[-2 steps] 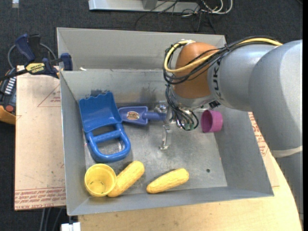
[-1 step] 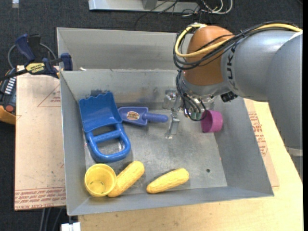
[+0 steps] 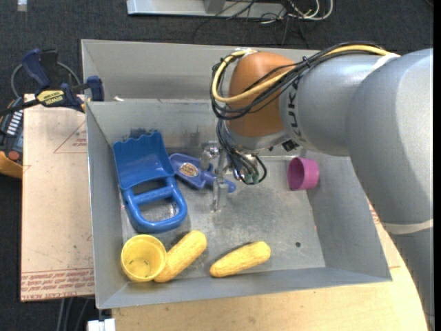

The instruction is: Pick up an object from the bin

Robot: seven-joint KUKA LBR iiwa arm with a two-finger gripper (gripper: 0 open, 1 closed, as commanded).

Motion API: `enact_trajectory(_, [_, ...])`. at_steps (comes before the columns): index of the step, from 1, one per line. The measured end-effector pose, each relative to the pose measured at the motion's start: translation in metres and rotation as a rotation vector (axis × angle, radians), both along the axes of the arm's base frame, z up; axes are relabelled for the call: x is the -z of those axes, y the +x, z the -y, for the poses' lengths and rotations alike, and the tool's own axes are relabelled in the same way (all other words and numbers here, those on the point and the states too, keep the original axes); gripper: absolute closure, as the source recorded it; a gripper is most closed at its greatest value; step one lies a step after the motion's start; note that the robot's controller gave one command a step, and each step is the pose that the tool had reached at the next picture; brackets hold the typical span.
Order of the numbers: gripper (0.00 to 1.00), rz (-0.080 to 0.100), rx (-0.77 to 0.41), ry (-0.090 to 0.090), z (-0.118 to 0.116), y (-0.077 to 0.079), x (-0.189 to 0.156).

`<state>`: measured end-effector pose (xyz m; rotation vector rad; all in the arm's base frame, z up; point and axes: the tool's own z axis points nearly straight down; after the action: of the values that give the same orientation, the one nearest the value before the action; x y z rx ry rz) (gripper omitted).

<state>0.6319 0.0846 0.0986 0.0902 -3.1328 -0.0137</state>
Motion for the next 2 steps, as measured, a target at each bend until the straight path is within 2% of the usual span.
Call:
enact_trajectory(1, [0.0, 0.018, 0.175, -0.006, 0.014, 0.001, 0.029])
enact_trajectory(2, [1.0, 0.005, 0.035, -0.001, 0.003, 0.001, 0.028])
